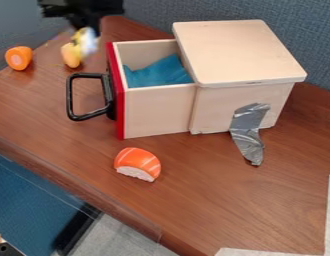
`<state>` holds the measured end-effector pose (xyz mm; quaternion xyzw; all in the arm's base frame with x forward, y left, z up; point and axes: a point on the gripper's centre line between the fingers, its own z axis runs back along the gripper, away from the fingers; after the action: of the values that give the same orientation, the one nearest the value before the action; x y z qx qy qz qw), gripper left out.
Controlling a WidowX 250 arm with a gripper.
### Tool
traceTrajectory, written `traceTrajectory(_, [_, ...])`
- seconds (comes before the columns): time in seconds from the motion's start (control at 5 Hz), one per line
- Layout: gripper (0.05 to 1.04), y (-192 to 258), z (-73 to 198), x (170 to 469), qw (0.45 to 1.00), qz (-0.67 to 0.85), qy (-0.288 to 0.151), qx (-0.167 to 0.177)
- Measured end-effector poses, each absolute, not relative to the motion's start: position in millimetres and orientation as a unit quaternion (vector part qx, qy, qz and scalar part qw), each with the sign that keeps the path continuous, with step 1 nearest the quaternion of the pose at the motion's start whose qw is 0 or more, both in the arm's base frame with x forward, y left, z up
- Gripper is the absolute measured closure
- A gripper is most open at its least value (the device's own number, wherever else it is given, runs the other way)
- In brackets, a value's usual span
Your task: Put the toy into the drawer
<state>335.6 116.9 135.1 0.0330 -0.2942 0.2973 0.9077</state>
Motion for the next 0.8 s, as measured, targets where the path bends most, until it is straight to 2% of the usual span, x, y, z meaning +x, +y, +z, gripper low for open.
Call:
traceTrajectory(0.2, [0.953, 101, 155, 354, 0.905, 0.294, -0.306, 0.027])
traceTrajectory(0.6, [0.953, 84, 134, 391, 0.905, 0.313, -0.285, 0.04])
traceTrajectory(0.8, [0.953, 73, 121, 398, 0.902, 0.32, -0.285, 0.05])
